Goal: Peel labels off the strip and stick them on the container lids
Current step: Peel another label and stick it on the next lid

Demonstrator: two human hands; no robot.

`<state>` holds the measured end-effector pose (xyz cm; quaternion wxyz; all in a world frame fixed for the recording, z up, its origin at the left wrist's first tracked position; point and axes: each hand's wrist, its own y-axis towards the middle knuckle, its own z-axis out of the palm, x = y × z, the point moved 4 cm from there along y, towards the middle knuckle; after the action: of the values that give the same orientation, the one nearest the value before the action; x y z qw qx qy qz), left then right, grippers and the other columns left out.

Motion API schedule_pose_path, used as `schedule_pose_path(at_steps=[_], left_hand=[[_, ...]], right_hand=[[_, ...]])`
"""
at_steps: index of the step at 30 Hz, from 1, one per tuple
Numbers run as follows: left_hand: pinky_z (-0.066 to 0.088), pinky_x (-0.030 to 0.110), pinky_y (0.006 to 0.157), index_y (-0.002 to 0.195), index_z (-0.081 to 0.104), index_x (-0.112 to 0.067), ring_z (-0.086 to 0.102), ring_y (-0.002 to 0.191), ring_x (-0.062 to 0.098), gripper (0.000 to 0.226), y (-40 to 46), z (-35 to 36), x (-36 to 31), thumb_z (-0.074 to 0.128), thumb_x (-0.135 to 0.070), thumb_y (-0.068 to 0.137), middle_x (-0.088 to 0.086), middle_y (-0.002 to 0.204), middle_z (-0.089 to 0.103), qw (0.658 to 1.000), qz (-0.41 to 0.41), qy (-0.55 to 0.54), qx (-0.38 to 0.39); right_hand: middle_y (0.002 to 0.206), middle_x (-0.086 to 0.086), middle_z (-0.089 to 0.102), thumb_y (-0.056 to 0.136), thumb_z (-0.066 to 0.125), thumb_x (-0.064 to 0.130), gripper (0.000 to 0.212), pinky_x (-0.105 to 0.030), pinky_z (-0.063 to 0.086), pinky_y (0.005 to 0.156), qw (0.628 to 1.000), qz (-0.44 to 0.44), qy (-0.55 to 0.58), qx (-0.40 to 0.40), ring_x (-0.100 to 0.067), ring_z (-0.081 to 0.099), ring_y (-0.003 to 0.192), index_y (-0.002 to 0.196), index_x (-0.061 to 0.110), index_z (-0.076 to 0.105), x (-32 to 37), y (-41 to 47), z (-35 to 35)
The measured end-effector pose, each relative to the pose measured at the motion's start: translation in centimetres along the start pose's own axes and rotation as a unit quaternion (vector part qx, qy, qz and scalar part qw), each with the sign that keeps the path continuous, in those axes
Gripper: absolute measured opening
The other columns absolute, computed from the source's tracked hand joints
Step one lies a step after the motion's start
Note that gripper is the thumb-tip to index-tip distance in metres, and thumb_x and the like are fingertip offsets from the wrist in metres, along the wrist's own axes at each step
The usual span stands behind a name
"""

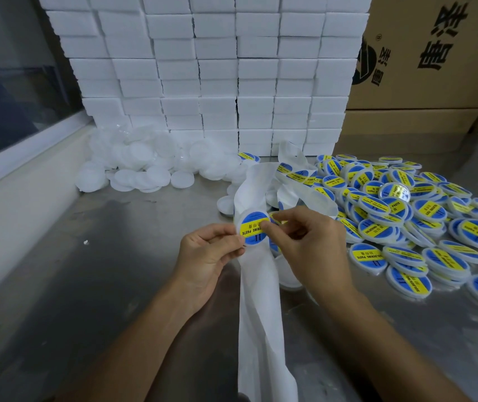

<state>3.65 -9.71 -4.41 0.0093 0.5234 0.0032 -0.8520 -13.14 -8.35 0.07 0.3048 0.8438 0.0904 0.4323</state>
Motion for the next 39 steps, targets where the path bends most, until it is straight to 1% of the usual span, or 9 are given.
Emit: schedule_pose_path(at_steps=[3, 6, 11, 16, 22, 26, 29, 35, 39], left_hand=[[0.056, 0.024, 0.061, 0.076, 0.072, -0.004, 0.070, 0.068, 0.018, 0.018, 0.0, 0.1, 0.0, 0.073, -0.005, 0.058, 0.015, 0.079, 0.074, 1.000, 0.001, -0.010, 0.020], [0.056, 0.024, 0.061, 0.078, 0.075, -0.011, 0.072, 0.076, 0.020, 0.015, -0.2, 0.1, -0.1, 0.073, -0.006, 0.064, 0.015, 0.087, 0.074, 0.999, 0.001, -0.008, 0.053], [0.054, 0.022, 0.062, 0.099, 0.077, -0.025, 0.073, 0.089, 0.017, 0.030, -0.6, 0.6, -0.5, 0.068, -0.010, 0.074, 0.008, 0.102, 0.075, 0.994, -0.002, 0.002, 0.113], [0.055, 0.021, 0.063, 0.105, 0.076, -0.027, 0.071, 0.099, 0.021, 0.033, -0.9, 1.1, -0.4, 0.061, -0.012, 0.080, 0.008, 0.109, 0.074, 0.991, -0.016, 0.013, 0.134], [0.056, 0.023, 0.065, 0.107, 0.076, -0.025, 0.072, 0.098, 0.025, 0.034, -0.8, 1.0, -0.2, 0.067, -0.013, 0.076, 0.012, 0.108, 0.073, 0.989, -0.021, 0.011, 0.143], [0.056, 0.023, 0.066, 0.105, 0.076, -0.028, 0.073, 0.093, 0.023, 0.037, -0.6, 0.8, -0.2, 0.073, -0.019, 0.069, 0.010, 0.103, 0.075, 0.990, -0.014, 0.004, 0.139], [0.057, 0.025, 0.064, 0.102, 0.078, -0.024, 0.074, 0.087, 0.022, 0.037, -0.5, 0.8, 0.0, 0.075, -0.019, 0.065, 0.011, 0.096, 0.075, 0.991, -0.008, 0.004, 0.131], [0.057, 0.025, 0.065, 0.102, 0.075, -0.015, 0.073, 0.079, 0.019, 0.032, -0.5, 0.9, 0.3, 0.068, -0.012, 0.071, 0.012, 0.090, 0.075, 0.990, 0.000, 0.041, 0.137], [0.057, 0.025, 0.066, 0.111, 0.069, -0.009, 0.072, 0.079, 0.018, 0.037, -0.5, 0.9, 0.4, 0.066, -0.011, 0.073, 0.011, 0.090, 0.075, 0.990, 0.003, 0.049, 0.134]], right_hand=[[0.061, 0.006, 0.065, 0.076, 0.080, 0.035, 0.030, -0.031, 0.053, 0.060, 1.000, -0.002, -0.005, -0.017, -0.008, 0.058, 0.055, 0.097, 0.015, 0.076, -0.2, 0.2, -0.4], [0.079, 0.009, 0.066, 0.077, 0.080, 0.031, 0.039, -0.024, 0.052, 0.065, 0.999, -0.026, 0.029, 0.023, -0.003, 0.060, 0.067, 0.112, 0.017, 0.072, 0.1, -0.3, 0.4], [0.083, 0.016, 0.067, 0.074, 0.084, 0.023, 0.053, -0.024, 0.055, 0.071, 0.984, 0.056, 0.154, 0.071, -0.003, 0.062, 0.065, 0.124, 0.018, 0.065, -0.2, -0.8, 2.2], [0.079, -0.009, 0.073, 0.082, 0.076, 0.016, 0.025, -0.043, 0.058, 0.072, 0.971, 0.093, 0.215, 0.051, -0.026, 0.070, 0.073, 0.102, 0.027, 0.069, -0.9, -0.2, 1.8], [0.075, 0.008, 0.073, 0.090, 0.067, 0.019, 0.008, -0.023, 0.055, 0.060, 0.971, 0.098, 0.213, 0.036, -0.009, 0.068, 0.065, 0.094, 0.025, 0.070, -1.2, -0.3, 1.9], [0.091, 0.010, 0.072, 0.068, 0.074, 0.056, 0.052, -0.018, 0.051, 0.068, 0.980, 0.100, 0.152, 0.077, -0.006, 0.065, 0.078, 0.108, 0.022, 0.071, -1.0, -0.8, 2.1], [0.091, 0.008, 0.071, 0.062, 0.070, 0.064, 0.062, -0.017, 0.050, 0.067, 0.982, 0.090, 0.149, 0.076, -0.007, 0.063, 0.078, 0.107, 0.021, 0.071, -1.0, -0.8, 2.0], [0.070, 0.010, 0.070, 0.084, 0.074, 0.029, 0.020, -0.014, 0.049, 0.061, 0.985, 0.098, 0.145, 0.010, -0.001, 0.065, 0.064, 0.087, 0.010, 0.074, -1.9, -0.5, 1.8], [0.069, 0.013, 0.069, 0.084, 0.073, 0.033, 0.024, -0.011, 0.046, 0.060, 0.987, 0.084, 0.137, 0.002, 0.001, 0.064, 0.063, 0.085, 0.009, 0.073, -1.6, -0.6, 1.7]])
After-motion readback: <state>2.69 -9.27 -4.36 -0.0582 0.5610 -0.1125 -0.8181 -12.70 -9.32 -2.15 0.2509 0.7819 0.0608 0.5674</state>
